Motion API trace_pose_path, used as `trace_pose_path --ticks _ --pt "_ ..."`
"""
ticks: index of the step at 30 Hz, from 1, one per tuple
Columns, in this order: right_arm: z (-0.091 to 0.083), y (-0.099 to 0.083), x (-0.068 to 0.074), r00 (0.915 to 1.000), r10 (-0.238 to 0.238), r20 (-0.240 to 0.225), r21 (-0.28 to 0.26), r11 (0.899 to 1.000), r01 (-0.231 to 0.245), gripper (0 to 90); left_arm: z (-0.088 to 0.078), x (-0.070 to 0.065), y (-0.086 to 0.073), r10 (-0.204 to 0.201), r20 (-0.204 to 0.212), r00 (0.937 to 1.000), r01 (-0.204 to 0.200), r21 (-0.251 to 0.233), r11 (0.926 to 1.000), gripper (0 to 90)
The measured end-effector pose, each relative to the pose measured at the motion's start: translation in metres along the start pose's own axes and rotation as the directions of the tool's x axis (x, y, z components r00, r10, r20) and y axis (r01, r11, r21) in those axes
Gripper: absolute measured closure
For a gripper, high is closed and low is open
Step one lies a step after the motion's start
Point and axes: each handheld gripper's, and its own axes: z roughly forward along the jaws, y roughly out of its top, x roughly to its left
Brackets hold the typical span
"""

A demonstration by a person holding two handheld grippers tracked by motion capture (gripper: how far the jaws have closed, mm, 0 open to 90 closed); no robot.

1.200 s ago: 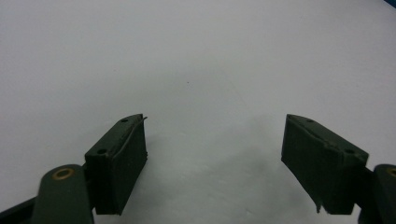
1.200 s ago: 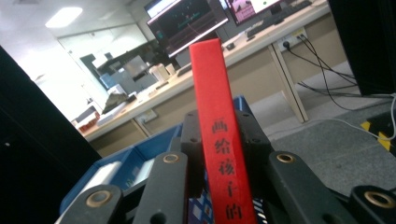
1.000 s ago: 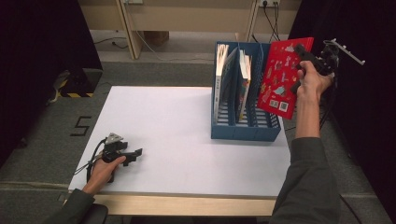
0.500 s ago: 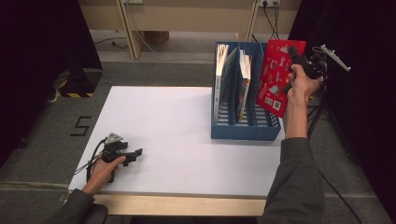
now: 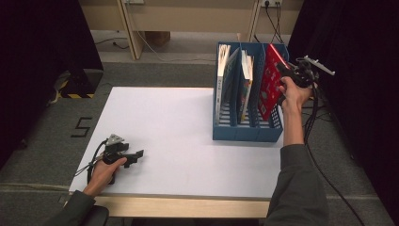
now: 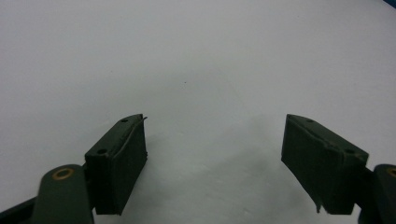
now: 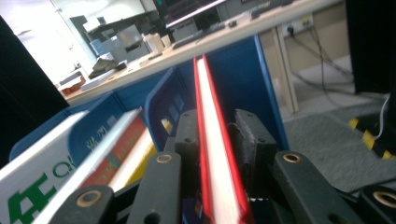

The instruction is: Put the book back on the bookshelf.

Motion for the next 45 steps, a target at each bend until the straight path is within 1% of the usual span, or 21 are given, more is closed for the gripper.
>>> trace_pose_path --ticks 1,2,3,4,6,8,10,13,14,15,18,24,30,32,33,35,38,39,41,42,45 --pt "0.002 -0.003 -0.002 0.9999 0.013 -0.011 0.008 1.0 -0.013 75.4 0.0 0.0 0.0 -0.002 0.001 1.0 0.002 -0.001 1.0 21.7" --pt "0.002 -0.004 -0.003 0.9987 0.042 -0.029 -0.009 0.999 -0.043 76.5 0.0 0.0 0.0 -0.003 0.0 1.0 0.003 0.0 1.0 21.7" --pt "0.001 -0.004 -0.003 0.998 0.053 -0.034 -0.013 0.998 -0.053 76.9 0.0 0.0 0.0 -0.002 0.0 1.0 0.002 -0.001 1.0 21.7" --pt "0.001 -0.003 -0.002 0.9994 0.026 -0.023 -0.007 1.0 -0.026 77.0 0.0 0.0 0.0 0.0 -0.001 1.0 0.0 0.002 1.0 21.6" --pt "-0.001 -0.002 0.0 0.9999 0.007 -0.014 0.015 1.0 -0.007 76.5 0.0 0.0 0.0 0.0 -0.001 1.0 0.0 0.0 1.0 21.6" --pt "-0.003 0.0 0.0 0.9998 0.012 -0.014 0.022 1.0 -0.011 74.8 0.0 0.0 0.0 -0.001 0.0 1.0 0.001 0.0 1.0 21.7" --pt "-0.007 0.002 -0.002 0.9999 -0.001 -0.011 0.023 1.0 0.001 71.8 0.0 0.0 0.0 -0.003 0.0 1.0 0.003 0.001 1.0 21.7" --pt "-0.014 0.003 -0.005 0.9994 0.015 -0.031 0.036 0.999 -0.014 64.8 0.0 0.0 0.0 -0.003 0.002 1.0 0.003 -0.001 1.0 21.5" --pt "-0.018 0.004 -0.006 0.9992 0.015 -0.038 0.045 0.999 -0.014 62.5 0.0 0.0 0.0 -0.004 0.001 1.0 0.004 0.0 1.0 21.6" --pt "-0.02 0.004 -0.007 0.9992 0.002 -0.039 0.051 0.999 0.0 61.3 0.0 0.0 0.0 -0.003 0.001 1.0 0.003 0.0 1.0 21.6" --pt "-0.029 0.002 -0.009 0.9987 -0.008 -0.051 0.058 0.998 0.01 60.4 0.0 0.0 0.0 -0.002 -0.001 1.0 0.002 0.001 1.0 21.6" --pt "-0.044 -0.012 -0.017 0.9989 -0.031 -0.035 0.109 0.994 0.034 59.7 0.0 0.0 0.0 0.0 -0.002 1.0 0.0 0.0 1.0 21.5" --pt "-0.048 -0.024 -0.033 0.9998 -0.009 -0.017 0.131 0.991 0.011 61.6 0.0 0.0 0.0 0.002 -0.003 1.0 -0.002 0.003 1.0 21.5" --pt "-0.047 -0.03 -0.038 0.9991 0.032 -0.029 0.143 0.989 -0.027 61.6 0.001 0.0 0.0 0.001 -0.003 1.0 -0.001 0.001 1.0 21.5" --pt "-0.045 -0.033 -0.04 0.9989 0.034 -0.032 0.149 0.988 -0.029 62.9 0.0 0.0 0.0 0.001 -0.004 1.0 -0.001 0.002 1.0 21.5" --pt "-0.043 -0.038 -0.04 0.9993 0.023 -0.03 0.16 0.987 -0.018 64.7 0.0 0.0 0.0 0.003 -0.004 1.0 -0.003 0.005 1.0 21.5" --pt "-0.04 -0.042 -0.037 0.9994 -0.004 -0.033 0.15 0.989 0.009 69.6 0.0 0.0 0.0 0.001 -0.003 1.0 -0.001 0.002 1.0 21.5" --pt "-0.04 -0.043 -0.034 0.9991 -0.01 -0.04 0.151 0.988 0.016 69.1 0.001 0.0 0.0 0.0 -0.003 1.0 0.0 0.001 1.0 21.5" --pt "-0.039 -0.046 -0.027 0.9978 -0.044 -0.048 0.164 0.985 0.052 66.5 0.001 0.0 0.0 0.0 -0.003 1.0 0.0 0.001 1.0 21.5" --pt "-0.039 -0.047 -0.024 0.9974 -0.05 -0.052 0.169 0.984 0.058 66.3 0.001 0.0 0.0 0.001 -0.003 1.0 -0.001 0.001 1.0 21.5" --pt "-0.036 -0.048 -0.015 0.9919 -0.114 -0.056 0.172 0.978 0.122 65.9 0.0 0.0 0.0 0.0 -0.001 1.0 0.0 0.001 1.0 21.5"
